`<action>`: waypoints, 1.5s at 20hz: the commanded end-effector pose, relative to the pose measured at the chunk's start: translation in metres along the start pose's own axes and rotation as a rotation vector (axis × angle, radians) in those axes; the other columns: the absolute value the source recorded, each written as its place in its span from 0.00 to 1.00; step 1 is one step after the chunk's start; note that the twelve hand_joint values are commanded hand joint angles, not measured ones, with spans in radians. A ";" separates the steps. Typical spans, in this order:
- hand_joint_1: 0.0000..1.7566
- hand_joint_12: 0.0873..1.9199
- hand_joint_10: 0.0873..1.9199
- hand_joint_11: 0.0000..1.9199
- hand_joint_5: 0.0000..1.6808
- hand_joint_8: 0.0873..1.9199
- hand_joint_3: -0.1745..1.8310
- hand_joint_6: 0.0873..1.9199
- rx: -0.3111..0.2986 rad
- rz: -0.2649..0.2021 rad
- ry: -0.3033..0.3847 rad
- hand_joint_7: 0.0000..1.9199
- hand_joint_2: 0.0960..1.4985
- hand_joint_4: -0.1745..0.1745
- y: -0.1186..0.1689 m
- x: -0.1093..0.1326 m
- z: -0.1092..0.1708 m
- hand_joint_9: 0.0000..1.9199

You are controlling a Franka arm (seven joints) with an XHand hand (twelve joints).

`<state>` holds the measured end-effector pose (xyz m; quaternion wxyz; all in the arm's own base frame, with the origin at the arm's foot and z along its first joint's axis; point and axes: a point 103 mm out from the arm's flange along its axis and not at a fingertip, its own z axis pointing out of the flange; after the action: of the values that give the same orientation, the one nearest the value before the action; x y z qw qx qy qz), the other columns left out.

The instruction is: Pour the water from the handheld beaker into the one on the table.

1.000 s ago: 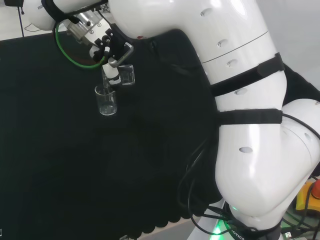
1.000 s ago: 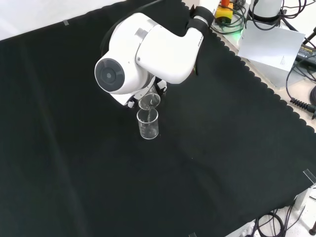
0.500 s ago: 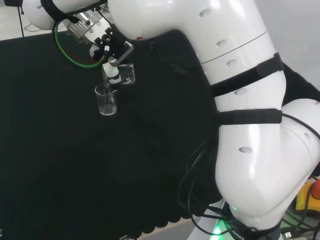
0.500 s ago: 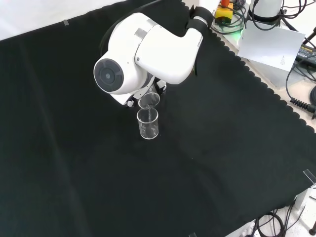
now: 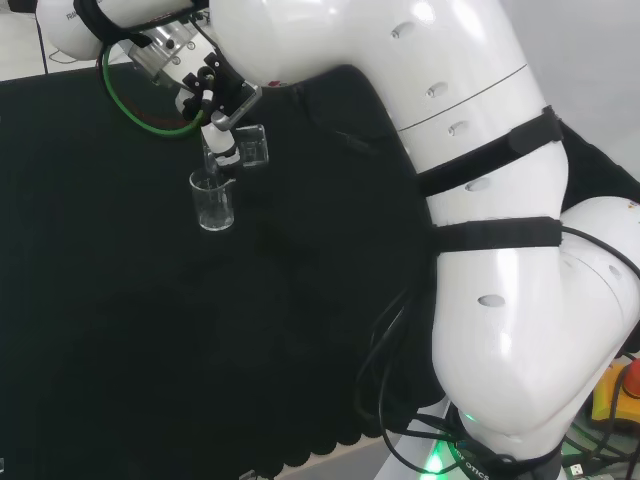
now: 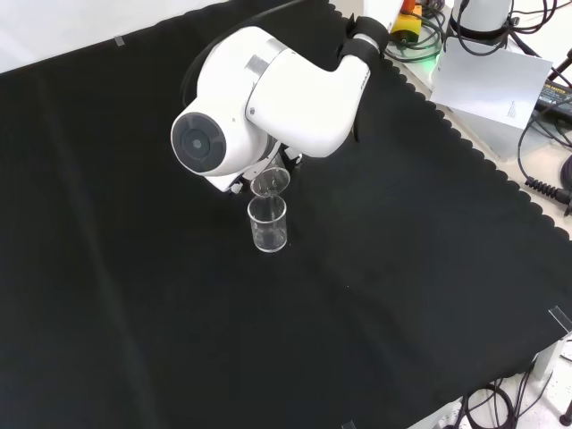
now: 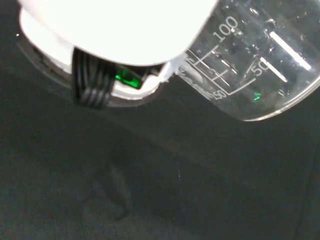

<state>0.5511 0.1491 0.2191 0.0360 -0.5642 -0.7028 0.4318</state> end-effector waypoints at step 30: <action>0.74 0.36 0.41 0.61 0.69 0.44 0.51 0.45 0.048 0.007 -0.026 0.64 0.35 0.00 -0.001 0.003 -0.001 0.76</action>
<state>0.5494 0.1550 0.2192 0.0364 -0.5602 -0.6893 0.4579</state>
